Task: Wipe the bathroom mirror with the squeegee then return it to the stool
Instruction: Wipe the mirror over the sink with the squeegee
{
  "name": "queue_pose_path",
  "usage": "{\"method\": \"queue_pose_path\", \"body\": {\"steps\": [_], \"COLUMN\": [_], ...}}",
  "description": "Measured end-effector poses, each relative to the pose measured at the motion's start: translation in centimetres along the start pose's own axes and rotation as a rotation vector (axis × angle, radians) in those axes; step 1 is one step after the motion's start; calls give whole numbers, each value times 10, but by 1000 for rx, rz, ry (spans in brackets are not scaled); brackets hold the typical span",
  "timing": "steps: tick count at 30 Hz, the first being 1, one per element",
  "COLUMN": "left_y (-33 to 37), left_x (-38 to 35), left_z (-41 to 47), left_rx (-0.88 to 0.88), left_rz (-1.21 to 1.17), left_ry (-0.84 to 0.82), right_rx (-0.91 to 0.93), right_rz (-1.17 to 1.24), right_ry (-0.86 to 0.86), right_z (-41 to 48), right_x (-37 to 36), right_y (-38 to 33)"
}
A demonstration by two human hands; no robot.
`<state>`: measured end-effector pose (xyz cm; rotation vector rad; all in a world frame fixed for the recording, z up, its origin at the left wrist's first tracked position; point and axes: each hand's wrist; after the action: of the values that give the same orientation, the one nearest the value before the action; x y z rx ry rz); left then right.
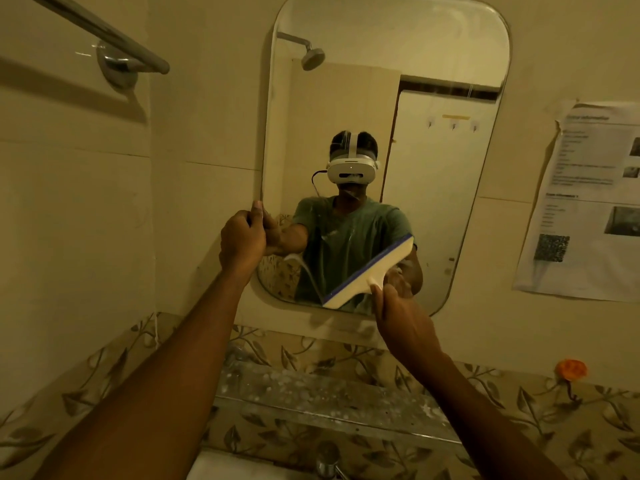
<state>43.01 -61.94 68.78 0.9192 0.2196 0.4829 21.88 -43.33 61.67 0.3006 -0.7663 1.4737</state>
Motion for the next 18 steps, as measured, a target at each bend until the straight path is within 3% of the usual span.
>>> {"method": "queue_pose_path", "body": {"steps": [10,18], "left_y": [3,3], "left_x": [5,7], "left_z": [2,2], "left_rx": [3,2], "left_rz": [-14,-15], "left_ry": [-74,-113], "right_rx": [-12,313], "right_rz": [-47,-88], "right_ry": [-1,-37], "right_z": [-37,20], "right_x": [-6,-30], "right_y": [23,-106]}}
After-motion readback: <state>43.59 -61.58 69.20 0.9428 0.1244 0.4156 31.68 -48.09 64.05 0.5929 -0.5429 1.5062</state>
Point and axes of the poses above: each hand's wrist, its own z-axis towards the middle knuckle, its own x-axis out of the back of the hand, y = z × x, and after that the axes turned 11 degrees about y, right-handed
